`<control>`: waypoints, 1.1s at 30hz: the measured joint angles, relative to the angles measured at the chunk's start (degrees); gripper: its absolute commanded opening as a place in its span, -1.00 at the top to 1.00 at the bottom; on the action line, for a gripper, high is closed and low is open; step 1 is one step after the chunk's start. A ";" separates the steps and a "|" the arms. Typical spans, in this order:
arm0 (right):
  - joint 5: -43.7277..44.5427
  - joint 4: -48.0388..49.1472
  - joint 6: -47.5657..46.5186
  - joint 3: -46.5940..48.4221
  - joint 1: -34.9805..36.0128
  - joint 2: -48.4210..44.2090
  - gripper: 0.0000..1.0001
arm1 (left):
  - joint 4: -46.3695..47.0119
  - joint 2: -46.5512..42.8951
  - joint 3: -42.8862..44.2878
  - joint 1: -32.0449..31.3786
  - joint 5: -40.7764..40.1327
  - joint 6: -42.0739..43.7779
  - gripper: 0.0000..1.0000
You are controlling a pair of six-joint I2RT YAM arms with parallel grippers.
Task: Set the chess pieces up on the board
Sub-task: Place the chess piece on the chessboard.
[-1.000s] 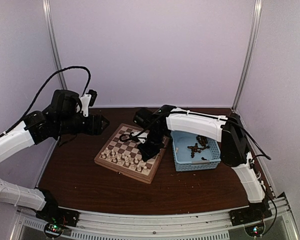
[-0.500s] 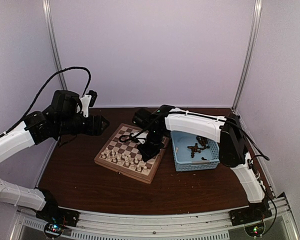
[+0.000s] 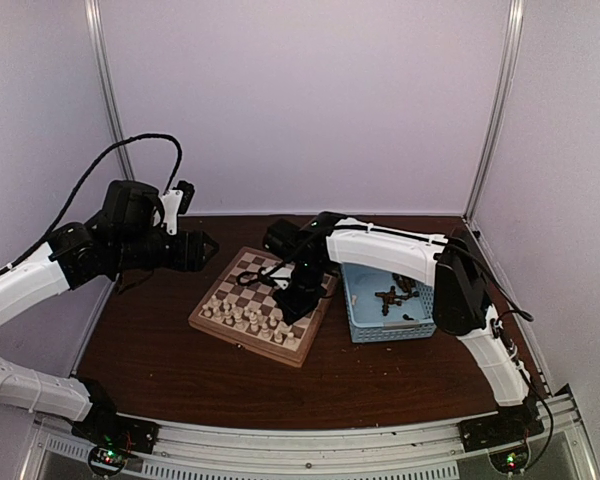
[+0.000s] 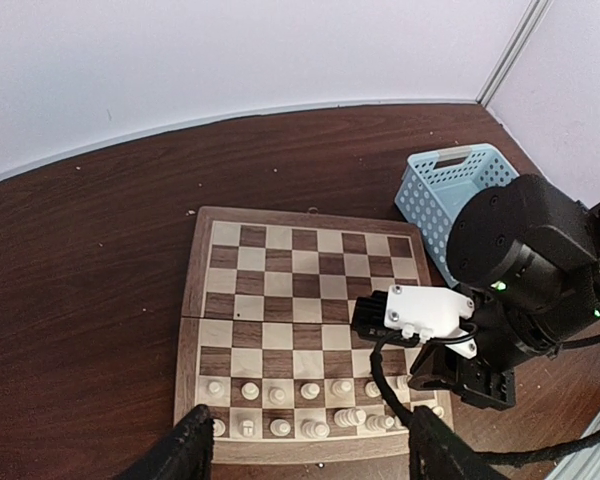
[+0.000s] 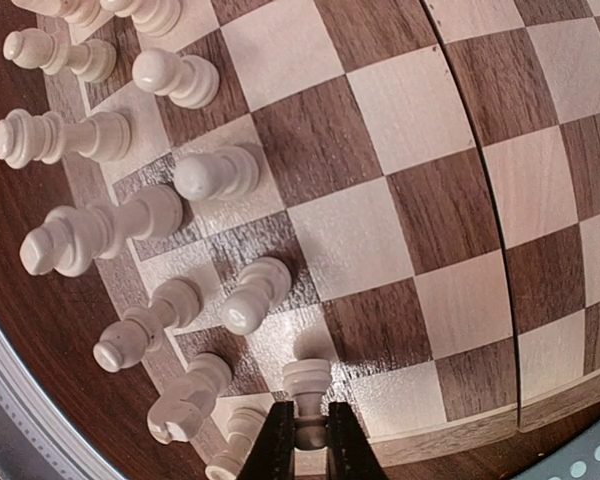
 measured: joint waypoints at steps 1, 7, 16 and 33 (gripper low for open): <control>0.00 -0.02 0.00 0.07 0.00 0.00 0.77 | -0.02 0.00 0.00 0.00 0.00 0.00 -0.33; -0.04 -0.04 -0.20 0.57 0.00 0.00 0.65 | -0.22 0.00 0.00 0.00 0.00 0.00 -0.33; -0.24 0.02 -0.61 0.81 0.15 0.02 0.60 | -0.79 0.00 0.00 0.00 -0.02 0.00 -0.33; -0.55 0.11 -0.59 0.81 0.33 0.04 0.62 | -1.20 0.00 0.00 0.00 -0.20 0.00 -0.33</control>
